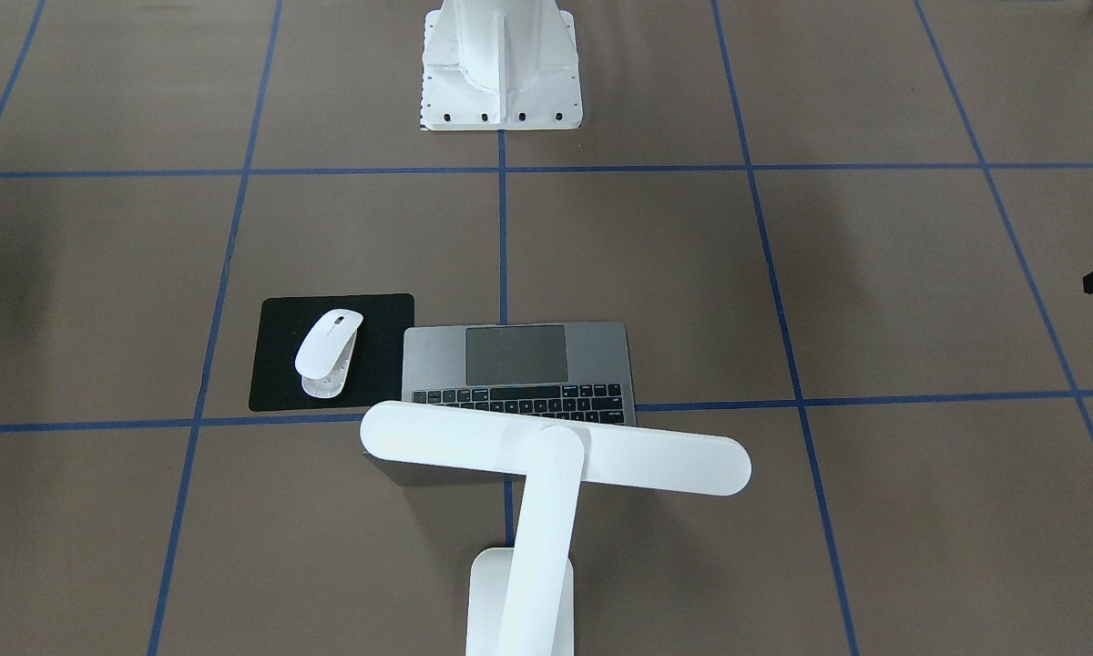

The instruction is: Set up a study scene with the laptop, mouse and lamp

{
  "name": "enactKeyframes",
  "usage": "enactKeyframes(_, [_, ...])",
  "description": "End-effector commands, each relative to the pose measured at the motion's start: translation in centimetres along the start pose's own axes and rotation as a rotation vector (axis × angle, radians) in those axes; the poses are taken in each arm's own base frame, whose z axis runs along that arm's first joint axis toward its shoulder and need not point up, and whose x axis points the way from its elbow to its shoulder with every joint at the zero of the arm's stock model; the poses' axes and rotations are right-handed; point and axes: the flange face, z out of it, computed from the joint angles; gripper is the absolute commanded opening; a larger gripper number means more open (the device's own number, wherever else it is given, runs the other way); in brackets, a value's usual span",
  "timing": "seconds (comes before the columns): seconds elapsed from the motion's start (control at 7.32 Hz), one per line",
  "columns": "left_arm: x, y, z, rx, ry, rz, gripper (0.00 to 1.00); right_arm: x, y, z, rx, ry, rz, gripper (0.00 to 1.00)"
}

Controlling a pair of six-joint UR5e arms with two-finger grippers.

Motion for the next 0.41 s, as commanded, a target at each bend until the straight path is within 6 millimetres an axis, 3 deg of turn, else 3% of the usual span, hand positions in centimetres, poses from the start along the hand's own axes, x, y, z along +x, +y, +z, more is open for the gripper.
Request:
enactKeyframes(0.0, [0.08,0.28,-0.08,0.002,-0.003,0.003,0.99,-0.35,0.27,-0.40,0.008,0.002,0.002,0.99])
enactKeyframes(0.27, [0.29,0.24,-0.17,0.004,-0.003,0.005,0.99,-0.39,0.26,-0.45,0.009,0.003,0.001,0.99])
